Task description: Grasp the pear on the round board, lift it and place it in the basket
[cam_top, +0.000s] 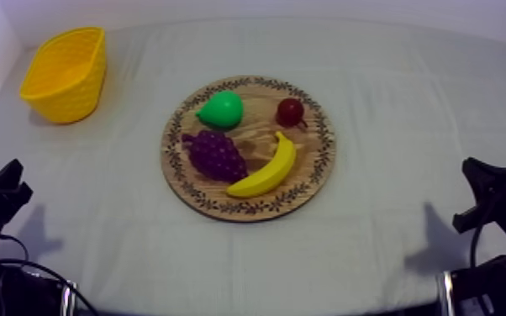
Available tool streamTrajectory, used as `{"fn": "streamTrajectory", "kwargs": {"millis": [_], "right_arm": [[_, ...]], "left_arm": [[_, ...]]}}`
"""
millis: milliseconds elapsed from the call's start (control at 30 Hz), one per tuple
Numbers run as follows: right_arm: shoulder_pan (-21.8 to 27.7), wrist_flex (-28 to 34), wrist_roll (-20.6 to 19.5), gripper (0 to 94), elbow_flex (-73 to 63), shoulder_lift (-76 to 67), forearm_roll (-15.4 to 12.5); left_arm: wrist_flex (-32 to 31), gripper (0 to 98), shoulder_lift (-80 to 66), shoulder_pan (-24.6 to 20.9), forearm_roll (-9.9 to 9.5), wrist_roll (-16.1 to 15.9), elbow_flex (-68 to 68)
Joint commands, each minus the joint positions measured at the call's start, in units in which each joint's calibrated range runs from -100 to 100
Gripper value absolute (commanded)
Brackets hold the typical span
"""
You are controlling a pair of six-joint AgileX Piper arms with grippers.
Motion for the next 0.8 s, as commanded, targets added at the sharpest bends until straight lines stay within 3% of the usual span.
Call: {"fn": "streamTrajectory", "kwargs": {"millis": [0,767], "right_arm": [[0.00,0.04,-0.01,0.4,-0.05,-0.04,-0.01],[0.00,0.04,-0.01,0.4,-0.05,-0.04,-0.01]], "left_arm": [[-0.03,0.0,-0.03,-0.03,-0.01,-0.01,0.00],[-0.03,0.0,-0.03,0.10,-0.01,-0.67,0.00]]}}
